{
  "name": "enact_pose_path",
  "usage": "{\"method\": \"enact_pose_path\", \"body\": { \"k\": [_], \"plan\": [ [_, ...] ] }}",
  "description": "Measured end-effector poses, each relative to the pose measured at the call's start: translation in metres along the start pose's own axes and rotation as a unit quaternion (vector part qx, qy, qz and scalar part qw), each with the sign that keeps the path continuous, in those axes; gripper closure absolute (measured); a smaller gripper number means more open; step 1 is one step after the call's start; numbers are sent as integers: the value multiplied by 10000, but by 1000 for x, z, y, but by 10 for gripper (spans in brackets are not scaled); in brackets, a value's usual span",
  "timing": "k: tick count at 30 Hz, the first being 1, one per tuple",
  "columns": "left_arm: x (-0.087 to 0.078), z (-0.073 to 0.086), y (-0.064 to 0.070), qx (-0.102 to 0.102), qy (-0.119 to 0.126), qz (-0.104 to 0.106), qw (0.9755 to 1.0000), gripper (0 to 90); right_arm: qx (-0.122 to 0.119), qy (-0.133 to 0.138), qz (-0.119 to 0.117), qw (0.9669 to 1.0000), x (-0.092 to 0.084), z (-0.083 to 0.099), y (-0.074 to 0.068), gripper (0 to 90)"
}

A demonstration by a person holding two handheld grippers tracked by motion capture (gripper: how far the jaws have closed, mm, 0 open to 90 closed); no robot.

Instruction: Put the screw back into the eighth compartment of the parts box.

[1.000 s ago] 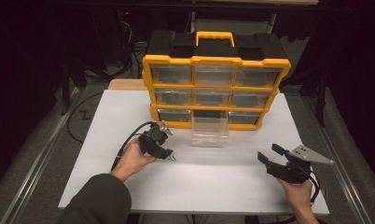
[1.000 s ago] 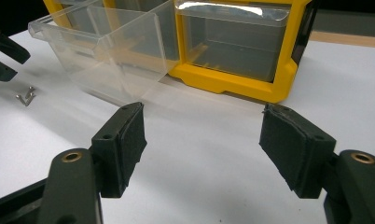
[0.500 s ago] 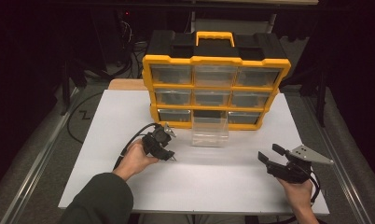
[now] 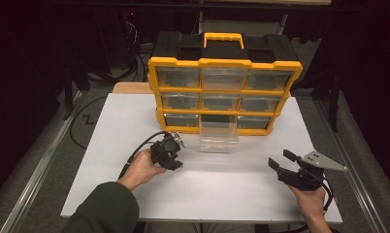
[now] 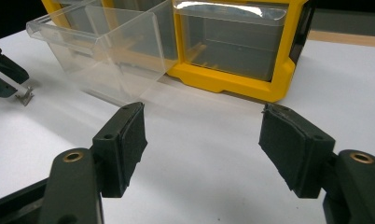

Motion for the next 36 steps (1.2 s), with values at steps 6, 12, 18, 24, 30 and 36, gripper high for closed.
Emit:
{"method": "enact_pose_path", "body": {
  "k": [6, 12, 18, 24, 30, 36],
  "plan": [
    [2, 1, 2, 72, -73, 10, 9999, 642, -1, 12, 0, 10000, -1, 0, 0, 330],
    [4, 4, 3, 106, -122, 83, 9998, 703, 1, 9, 9, 10000, -1, 0, 0, 329],
    [5, 4, 6, 180, -162, 102, 9997, 728, -12, -6, 15, 10000, 0, 0, 1, 330],
    [6, 6, 7, 221, -212, 126, 9995, 741, -7, -10, 9, 10000, 0, 0, 0, 330],
    [7, 6, 9, 233, -243, 165, 9993, 758, -3, -8, 7, 10000, 0, 0, 0, 331],
    [7, 6, 9, 278, -244, 180, 9992, 768, 2, -15, 7, 10000, 0, 0, 0, 332]
  ]
}}
Point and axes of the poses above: each handheld gripper's, and its own axes: x roughly forward along the jaws, z roughly out of its underside, y roughly to its right, the point moved 7 cm from there along x, roughly forward along the jaws, and after that the axes turned 14 degrees about -z, right-handed, at the moved point
